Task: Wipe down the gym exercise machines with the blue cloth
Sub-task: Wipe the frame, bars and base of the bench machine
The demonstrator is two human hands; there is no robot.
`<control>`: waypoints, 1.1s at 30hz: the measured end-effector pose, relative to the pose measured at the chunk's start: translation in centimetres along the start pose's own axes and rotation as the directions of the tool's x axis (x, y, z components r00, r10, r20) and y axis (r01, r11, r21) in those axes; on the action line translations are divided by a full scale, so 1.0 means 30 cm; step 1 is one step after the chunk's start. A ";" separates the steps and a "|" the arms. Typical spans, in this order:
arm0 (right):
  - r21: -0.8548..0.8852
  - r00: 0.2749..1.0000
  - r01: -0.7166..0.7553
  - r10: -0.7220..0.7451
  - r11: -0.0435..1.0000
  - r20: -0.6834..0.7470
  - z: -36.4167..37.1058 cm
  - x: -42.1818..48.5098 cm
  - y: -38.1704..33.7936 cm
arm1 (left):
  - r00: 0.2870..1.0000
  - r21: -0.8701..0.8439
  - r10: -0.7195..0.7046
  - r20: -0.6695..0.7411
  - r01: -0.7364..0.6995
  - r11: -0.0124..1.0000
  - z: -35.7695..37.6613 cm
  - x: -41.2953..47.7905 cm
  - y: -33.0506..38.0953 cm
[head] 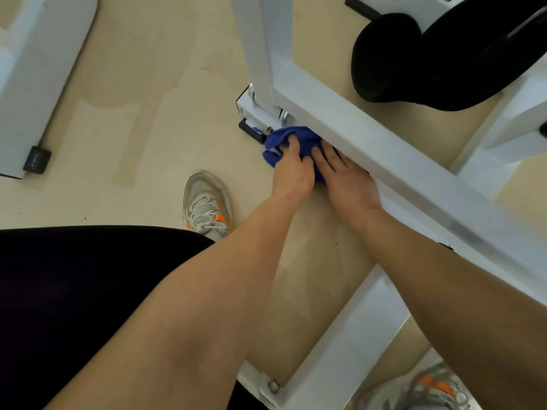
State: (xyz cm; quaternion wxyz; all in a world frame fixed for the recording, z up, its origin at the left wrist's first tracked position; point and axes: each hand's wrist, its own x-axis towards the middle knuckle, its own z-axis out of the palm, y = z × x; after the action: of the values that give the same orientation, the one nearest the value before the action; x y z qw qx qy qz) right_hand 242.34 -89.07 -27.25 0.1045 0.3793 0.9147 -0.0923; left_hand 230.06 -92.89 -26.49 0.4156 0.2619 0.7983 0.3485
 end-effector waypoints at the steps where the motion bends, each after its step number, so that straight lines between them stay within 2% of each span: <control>1: -0.016 1.000 -0.015 0.015 1.000 -0.017 0.008 -0.048 0.023 | 1.000 -0.003 0.001 0.030 -0.001 1.000 0.030 -0.026 -0.004; 4: -0.007 0.996 -0.061 0.060 0.998 -0.068 0.037 -0.196 0.082 | 0.991 -0.030 0.013 0.130 -0.009 1.000 0.123 -0.123 -0.007; 6: 0.010 0.992 -0.092 0.092 0.996 -0.085 0.052 -0.251 0.100 | 0.984 0.024 0.047 0.169 -0.052 0.998 0.175 -0.185 -0.008; 9: 0.027 0.986 -0.136 0.138 0.990 -0.097 0.030 -0.267 0.085 | 0.987 0.073 0.082 0.138 -0.093 0.993 0.201 -0.234 -0.002; 12: 0.025 0.986 -0.167 0.167 0.986 -0.003 -0.037 -0.283 0.061 | 0.984 0.195 0.179 0.018 -0.179 0.964 0.164 -0.238 0.000; 15: 0.034 0.985 -0.167 0.165 0.985 0.049 -0.109 -0.364 0.035 | 0.981 0.303 0.193 -0.027 -0.176 0.936 0.114 -0.279 0.007; 20: 0.091 0.985 -0.168 0.163 0.982 0.065 -0.184 -0.614 -0.015 | 0.982 0.338 0.188 0.002 -0.178 0.924 0.065 -0.444 0.014; 25: 0.191 0.969 -0.248 0.244 0.950 0.044 -0.179 -0.884 -0.034 | 0.982 0.389 0.165 0.093 -0.188 0.902 0.067 -0.656 0.002; 27: 0.219 0.943 -0.330 0.330 0.918 0.040 -0.165 -0.976 -0.036 | 0.969 0.431 0.198 0.145 -0.242 0.869 0.087 -0.737 0.001; 30: 0.341 0.875 -0.474 0.479 0.812 0.075 -0.122 -1.086 -0.035 | 0.942 0.484 0.263 0.207 -0.333 0.809 0.119 -0.819 -0.001; 33: 0.426 0.868 -0.486 0.479 0.763 0.133 -0.059 -1.138 -0.049 | 0.946 0.564 0.254 0.200 -0.323 0.760 0.148 -0.844 -0.030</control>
State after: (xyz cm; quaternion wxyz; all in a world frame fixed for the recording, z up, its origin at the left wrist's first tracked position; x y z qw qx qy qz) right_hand 264.64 -112.68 -16.51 0.0422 0.6143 0.7393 -0.2724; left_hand 246.82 -109.87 -16.85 0.2985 0.5165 0.7922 0.1283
